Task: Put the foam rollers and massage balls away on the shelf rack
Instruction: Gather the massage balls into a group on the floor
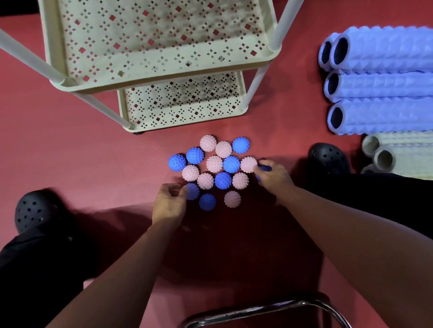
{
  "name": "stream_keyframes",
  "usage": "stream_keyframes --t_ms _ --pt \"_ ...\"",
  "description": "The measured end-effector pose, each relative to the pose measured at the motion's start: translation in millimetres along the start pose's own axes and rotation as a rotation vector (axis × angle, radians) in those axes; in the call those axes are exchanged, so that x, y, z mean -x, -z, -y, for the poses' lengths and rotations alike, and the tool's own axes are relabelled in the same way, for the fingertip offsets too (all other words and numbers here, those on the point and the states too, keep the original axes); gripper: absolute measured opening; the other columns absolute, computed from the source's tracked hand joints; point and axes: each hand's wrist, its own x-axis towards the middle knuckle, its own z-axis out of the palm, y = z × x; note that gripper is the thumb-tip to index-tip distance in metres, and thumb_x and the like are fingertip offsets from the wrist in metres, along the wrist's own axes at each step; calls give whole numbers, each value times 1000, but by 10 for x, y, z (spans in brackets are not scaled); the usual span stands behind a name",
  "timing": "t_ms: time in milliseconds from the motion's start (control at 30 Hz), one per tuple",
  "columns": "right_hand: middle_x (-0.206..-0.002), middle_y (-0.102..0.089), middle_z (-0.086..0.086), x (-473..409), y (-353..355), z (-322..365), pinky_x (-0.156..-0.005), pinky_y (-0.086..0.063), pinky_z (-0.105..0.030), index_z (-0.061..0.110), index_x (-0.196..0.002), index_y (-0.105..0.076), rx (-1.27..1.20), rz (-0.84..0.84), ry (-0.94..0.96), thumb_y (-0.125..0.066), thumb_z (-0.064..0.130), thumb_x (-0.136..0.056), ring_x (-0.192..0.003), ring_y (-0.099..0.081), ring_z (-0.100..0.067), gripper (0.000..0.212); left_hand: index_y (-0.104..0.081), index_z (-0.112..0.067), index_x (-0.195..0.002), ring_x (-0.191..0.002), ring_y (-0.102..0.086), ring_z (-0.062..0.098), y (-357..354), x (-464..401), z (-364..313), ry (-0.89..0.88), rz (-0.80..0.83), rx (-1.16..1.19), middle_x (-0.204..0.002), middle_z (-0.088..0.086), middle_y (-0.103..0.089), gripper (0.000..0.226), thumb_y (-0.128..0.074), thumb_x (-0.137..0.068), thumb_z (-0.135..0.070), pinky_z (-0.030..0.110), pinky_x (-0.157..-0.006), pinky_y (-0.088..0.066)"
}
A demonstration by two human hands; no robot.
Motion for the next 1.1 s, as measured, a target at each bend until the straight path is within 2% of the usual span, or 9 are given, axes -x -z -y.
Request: stream_keyframes --t_ms 133,200,367,467,633,767,867,967,1100 --pt "-87 -68 -8 95 -10 -187 -86 -59 -47 18 -95 -66 -111 -34 -117 -66 11 -88 -89 -71 -33 10 -56 -31 -90 -96 -69 26 -41 -58 87 14 25 22 -96 -7 -67 27 -69 -80 -52 55 -89 -57" --pt "-78 -61 -5 209 -59 -216 -81 -61 -46 21 -77 -60 -130 -4 -174 -65 11 -91 -76 -64 -25 17 -58 -29 -91 -97 -69 25 -53 -87 140 26 40 40 -97 -5 -68 39 -65 -69 -61 55 -89 -57" --pt "-94 -66 -12 347 -304 -280 -81 -62 -49 11 -97 -69 -228 64 -204 -73 26 -90 -67 -63 -19 18 -59 -28 -92 -97 -69 25 -69 -85 156 35 53 63 -98 -3 -68 45 -64 -64 -64 55 -89 -57" --pt "-78 -62 -3 362 -395 -259 -87 -58 -55 22 -76 -61 -229 64 -183 -73 30 -90 -80 -66 -28 20 -59 -29 -92 -98 -69 28 -55 -52 114 37 59 70 -98 -3 -68 41 -64 -67 -61 56 -90 -57" --pt "-103 -72 -8 145 -421 -472 -88 -58 -54 26 -96 -66 -197 62 -146 -64 55 -64 -96 -71 -27 43 -59 -30 -93 -101 -69 31 -11 -81 155 32 85 70 -98 0 -69 53 -61 -57 -69 57 -90 -56" --pt "-102 -72 -11 222 -304 -425 -90 -58 -53 26 -80 -67 -125 46 -134 -63 41 -80 -96 -69 -29 15 -58 -30 -92 -95 -70 35 45 53 69 40 104 52 -96 6 -69 41 -65 -68 -61 56 -87 -58" --pt "-103 -71 -11 397 -182 -299 -87 -55 -41 18 -100 -72 -52 36 -92 -63 32 -91 -85 -63 -23 19 -53 -28 -97 -76 -71 40 83 179 33 25 130 11 -94 9 -67 22 -65 -89 -45 56 -73 -60" --pt "-99 -69 -12 616 -50 -180 -83 -48 -33 3 -107 -71 9 30 -22 -61 20 -96 -92 -63 -25 23 -54 -38 -99 -79 -72 40 139 258 34 1 141 7 -99 7 -71 30 -64 -79 -58 62 -78 -57" --pt "-120 -71 -11 905 158 -58 -87 -44 -24 10 -125 -65 107 26 52 -59 27 -98 -115 -65 -26 33 -55 -24 -120 -80 -68 22 266 727 -309 -119 64 -159 -105 0 -65 30 -59 -97 -43 27 -67 -51"
